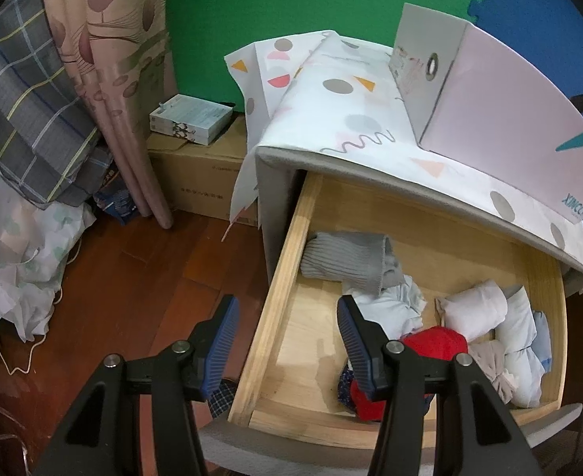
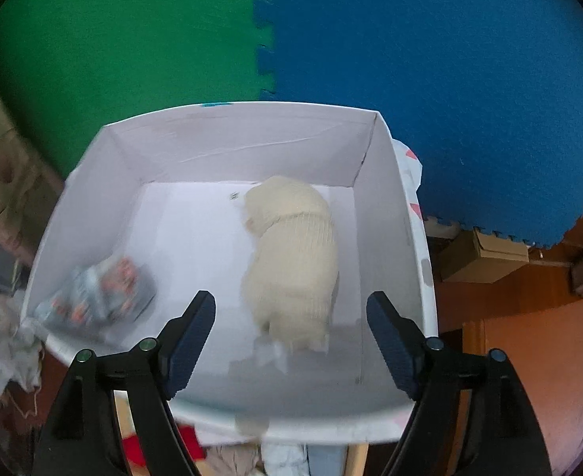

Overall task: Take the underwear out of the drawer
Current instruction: 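Open the right tool and bring it back over the drawer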

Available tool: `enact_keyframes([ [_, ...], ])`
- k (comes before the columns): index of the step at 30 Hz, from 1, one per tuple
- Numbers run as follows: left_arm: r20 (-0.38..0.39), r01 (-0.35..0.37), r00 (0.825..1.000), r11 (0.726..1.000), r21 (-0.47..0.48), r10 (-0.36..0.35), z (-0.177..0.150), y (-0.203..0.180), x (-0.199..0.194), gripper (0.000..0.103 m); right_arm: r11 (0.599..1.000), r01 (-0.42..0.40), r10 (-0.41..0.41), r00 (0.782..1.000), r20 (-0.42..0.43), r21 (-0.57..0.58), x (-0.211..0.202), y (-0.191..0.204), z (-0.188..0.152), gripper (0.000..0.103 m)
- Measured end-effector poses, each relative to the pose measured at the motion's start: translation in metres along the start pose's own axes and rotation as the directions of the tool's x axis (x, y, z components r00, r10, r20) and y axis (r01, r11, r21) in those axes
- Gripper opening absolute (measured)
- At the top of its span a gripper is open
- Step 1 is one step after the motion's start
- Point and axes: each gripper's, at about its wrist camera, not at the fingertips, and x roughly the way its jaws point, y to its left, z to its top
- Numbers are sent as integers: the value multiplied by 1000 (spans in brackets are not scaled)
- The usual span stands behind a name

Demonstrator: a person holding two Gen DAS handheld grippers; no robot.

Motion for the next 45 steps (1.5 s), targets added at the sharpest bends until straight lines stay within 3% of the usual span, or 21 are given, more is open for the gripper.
enact_keyframes([
  [5, -22, 15, 1000, 999, 38, -14, -1, -9, 4, 53, 997, -55, 54, 998, -20, -62, -39, 4, -43, 76],
  [10, -45, 39, 998, 996, 79, -35, -4, -19, 6, 53, 990, -80, 71, 994, -84, -112, -52, 3, -93, 76],
  [14, -69, 43, 997, 994, 100, -36, -6, -24, 9, 53, 985, -104, 78, 980, -184, -137, -32, 4, -135, 71],
  [18, -78, 40, 996, 994, 101, -32, -6, -24, 11, 53, 987, -129, 98, 953, -285, -92, 5, 3, -171, 58],
  [23, -86, 38, 996, 994, 103, -29, -6, -23, 12, 53, 991, -125, 99, 927, -363, -49, 51, 0, -200, 55],
  [33, -95, 44, 995, 993, 108, -34, -7, -24, 14, 53, 993, -115, 99, 909, -405, -15, 100, 3, -213, 53],
  [45, -124, 60, 991, 989, 133, -44, -8, -32, 21, 53, 997, -57, 28, 892, -451, -52, 136, 10, -218, 54],
])
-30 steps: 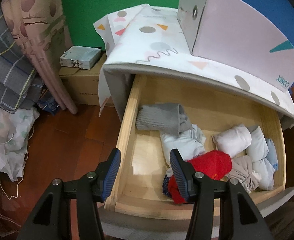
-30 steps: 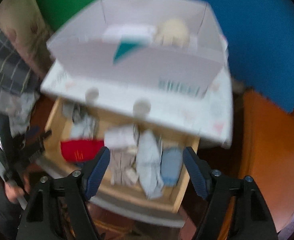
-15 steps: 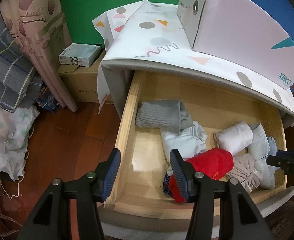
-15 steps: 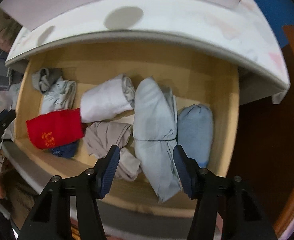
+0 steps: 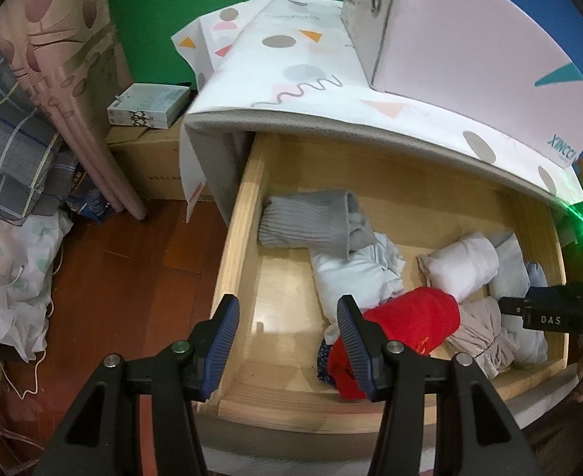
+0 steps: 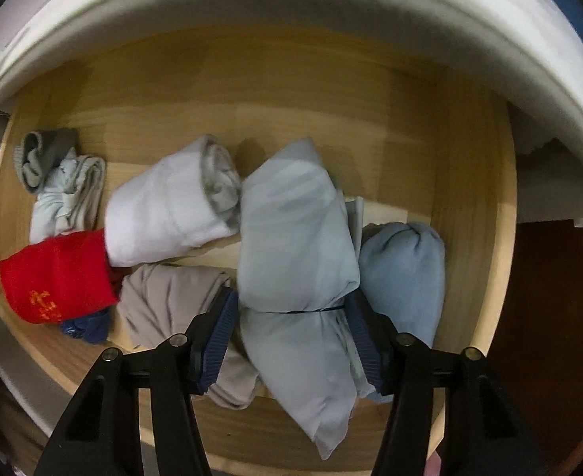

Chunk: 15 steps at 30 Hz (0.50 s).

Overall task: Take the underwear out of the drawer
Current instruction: 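Open the right tool and bring it back over the drawer, then grasp the red underwear with the left tool while the right tool grasps the pale grey-blue rolled underwear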

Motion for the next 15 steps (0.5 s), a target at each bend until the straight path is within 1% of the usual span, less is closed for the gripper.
enact_keyframes([
  [3, -16, 4, 1000, 999, 34, -4, 0, -7, 4, 53, 1000, 11, -11, 1000, -7, -12, 6, 1, 0, 55],
  [7, -35, 3, 999, 996, 87, 0, -2, -20, 9, 53, 999, 30, -30, 999, -14, -27, 16, 15, 8, 57],
  [10, -53, 17, 999, 992, 122, -10, -4, -29, 13, 53, 998, 43, -44, 999, -22, -43, 23, 18, 10, 57],
  [15, -71, 43, 997, 990, 137, -33, -4, -37, 16, 53, 997, 46, -48, 998, -28, -54, 27, 22, 16, 57],
])
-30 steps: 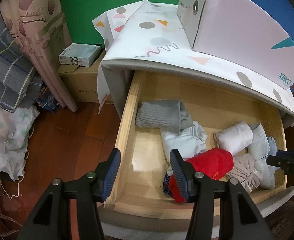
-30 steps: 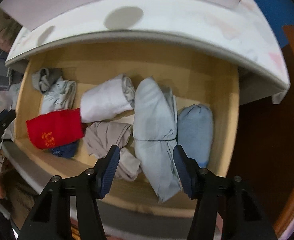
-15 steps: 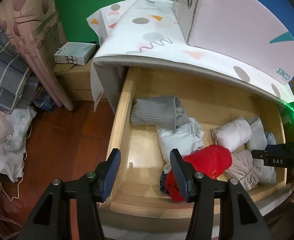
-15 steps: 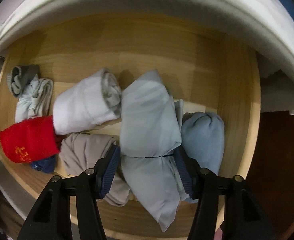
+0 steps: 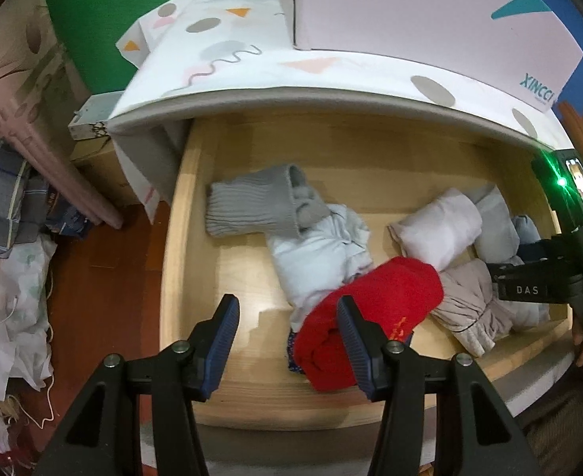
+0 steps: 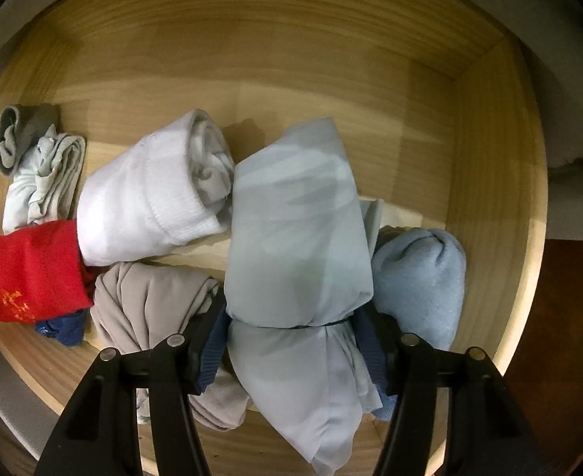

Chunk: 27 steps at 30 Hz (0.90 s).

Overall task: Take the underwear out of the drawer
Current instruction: 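Grasp the red underwear with the left tool while the right tool grasps the pale grey-blue rolled underwear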

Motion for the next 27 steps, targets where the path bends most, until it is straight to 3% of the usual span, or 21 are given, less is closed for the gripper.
enact_keyframes([
  [6, -3, 66, 998, 998, -1, -66, 1, -3, 0, 55, 1000, -11, 11, 1000, -9, 5, 7, -9, -2, 54],
  [13, -68, 88, 994, 994, 62, -84, 3, -21, 14, 55, 1000, -23, 23, 999, 30, 14, 3, -17, -17, 44],
  [20, -117, 87, 990, 990, 111, -74, 5, -38, 28, 56, 995, -88, 84, 994, 77, 47, -19, -24, -32, 43],
  [27, -197, 92, 978, 992, 91, -73, 12, -35, 55, 64, 992, -116, 109, 988, 107, 59, -29, -31, -48, 42],
])
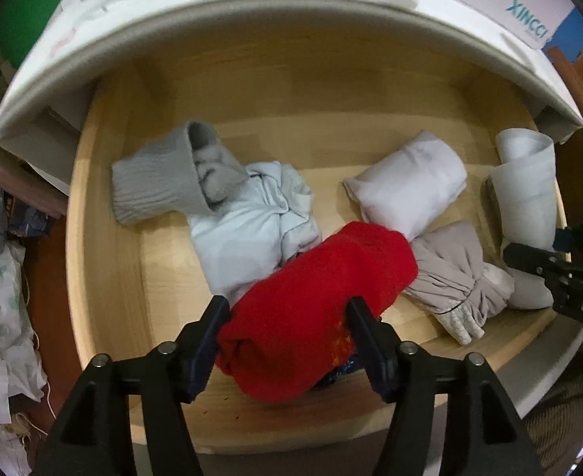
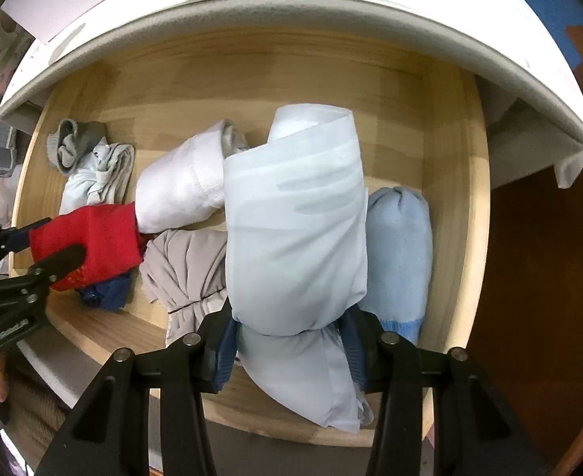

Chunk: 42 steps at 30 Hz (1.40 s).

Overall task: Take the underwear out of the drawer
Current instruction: 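Grasp the red underwear with the left tool while the right tool grasps the pale grey-blue rolled underwear, then lift the red underwear with the left tool up over the white box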

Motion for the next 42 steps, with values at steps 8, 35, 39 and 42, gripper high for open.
enact_keyframes([
  [8, -56, 30, 998, 999, -44, -33, 7, 6, 15, 67, 996, -68, 69, 998, -3, 64, 0, -15, 3, 42],
  [35, 186, 39, 982, 997, -64, -27, -19, -2, -35, 40, 993, -56, 55, 998, 13, 107, -3, -11, 1, 42],
  [39, 206, 19, 979, 996, -87, -1, -29, -9, -42, 40, 991, -53, 51, 999, 19, 121, -4, -14, 1, 42],
  [42, 215, 11, 976, 995, -98, 10, -31, -8, -57, 40, 991, -50, 47, 999, 22, 128, -5, -16, 0, 42],
])
